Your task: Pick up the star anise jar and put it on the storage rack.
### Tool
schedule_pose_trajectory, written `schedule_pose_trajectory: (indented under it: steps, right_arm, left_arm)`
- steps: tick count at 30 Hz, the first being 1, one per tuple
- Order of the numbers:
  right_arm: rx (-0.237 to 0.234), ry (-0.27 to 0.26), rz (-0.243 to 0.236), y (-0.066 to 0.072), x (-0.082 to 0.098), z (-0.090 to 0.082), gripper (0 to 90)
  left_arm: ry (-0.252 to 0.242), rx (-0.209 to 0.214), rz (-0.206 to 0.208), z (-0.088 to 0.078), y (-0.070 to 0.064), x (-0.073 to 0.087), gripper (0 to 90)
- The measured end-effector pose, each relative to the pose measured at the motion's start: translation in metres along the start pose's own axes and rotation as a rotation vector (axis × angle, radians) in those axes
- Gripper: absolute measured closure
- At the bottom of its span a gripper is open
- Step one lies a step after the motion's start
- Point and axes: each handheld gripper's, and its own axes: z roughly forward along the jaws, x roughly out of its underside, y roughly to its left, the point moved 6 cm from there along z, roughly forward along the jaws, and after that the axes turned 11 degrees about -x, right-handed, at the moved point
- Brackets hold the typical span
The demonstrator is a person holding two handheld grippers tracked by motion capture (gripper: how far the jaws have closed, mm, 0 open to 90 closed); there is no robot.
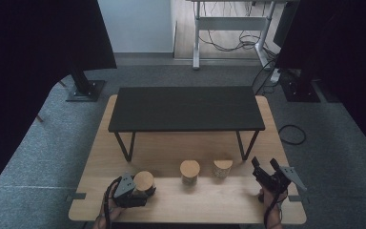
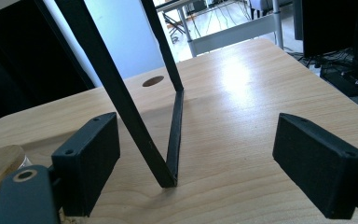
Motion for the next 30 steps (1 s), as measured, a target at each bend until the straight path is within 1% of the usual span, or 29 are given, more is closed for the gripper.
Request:
schedule_pose_trajectory:
  steps: [2, 9, 22, 30]
  right_arm:
    - [0.000, 0.000, 0.002, -0.0001, 0.0000, 0.0000, 14.4]
    - [-0.001, -0.002, 0.008, -0.0005, -0.0001, -0.0002, 14.3]
    - [-0.003, -0.004, 0.014, -0.0012, -0.0002, -0.0005, 14.1]
    - [-0.006, -0.007, 0.019, -0.0019, -0.0004, -0.0005, 14.1]
  left_arm:
    - [0.000, 0.000, 0.001, 0.0001, 0.0001, -0.0001, 24.7]
    - [-0.005, -0.023, 0.005, 0.0004, 0.0016, -0.0004, 24.8]
    - [-0.006, -0.048, 0.016, -0.0009, 0.0041, -0.0006, 24.9]
    - [-0.020, -0.046, 0.015, -0.0042, 0.0024, -0.0044, 24.9]
